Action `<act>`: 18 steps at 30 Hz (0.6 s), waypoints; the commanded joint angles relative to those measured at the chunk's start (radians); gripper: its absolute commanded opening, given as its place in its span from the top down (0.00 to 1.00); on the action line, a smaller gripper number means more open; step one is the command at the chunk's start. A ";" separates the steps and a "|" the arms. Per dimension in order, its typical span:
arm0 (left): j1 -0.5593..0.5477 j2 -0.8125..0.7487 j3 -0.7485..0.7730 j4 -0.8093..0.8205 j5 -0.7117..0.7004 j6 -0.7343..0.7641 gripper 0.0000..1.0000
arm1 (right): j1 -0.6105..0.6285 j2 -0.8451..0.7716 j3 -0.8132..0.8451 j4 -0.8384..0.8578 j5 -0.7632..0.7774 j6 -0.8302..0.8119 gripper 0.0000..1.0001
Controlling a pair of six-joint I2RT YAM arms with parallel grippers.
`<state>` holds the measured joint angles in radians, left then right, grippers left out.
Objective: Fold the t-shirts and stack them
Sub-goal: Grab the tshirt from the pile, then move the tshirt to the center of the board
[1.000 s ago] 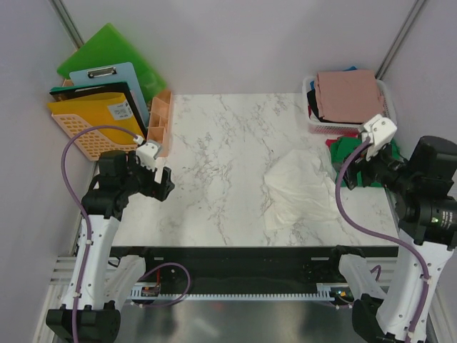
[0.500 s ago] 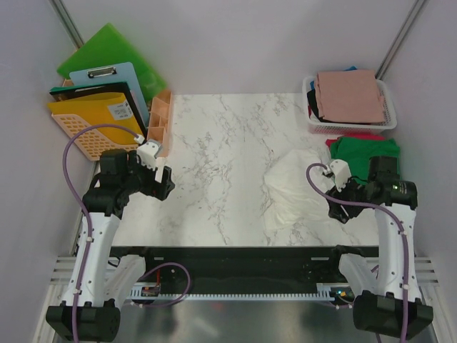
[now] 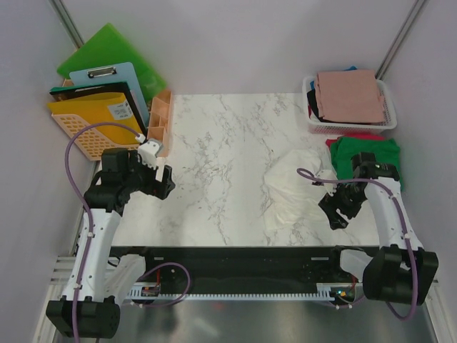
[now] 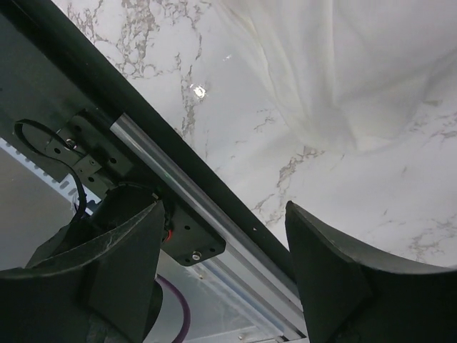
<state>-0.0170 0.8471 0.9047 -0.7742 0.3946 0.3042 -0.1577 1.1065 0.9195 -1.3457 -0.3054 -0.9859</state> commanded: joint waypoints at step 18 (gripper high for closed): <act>0.005 0.018 0.010 0.046 -0.031 0.013 0.00 | 0.435 0.340 0.082 0.286 0.045 0.323 0.38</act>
<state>-0.0170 0.8715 0.9047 -0.7616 0.3813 0.3042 0.2508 1.4292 0.9543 -1.1194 -0.2684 -0.7319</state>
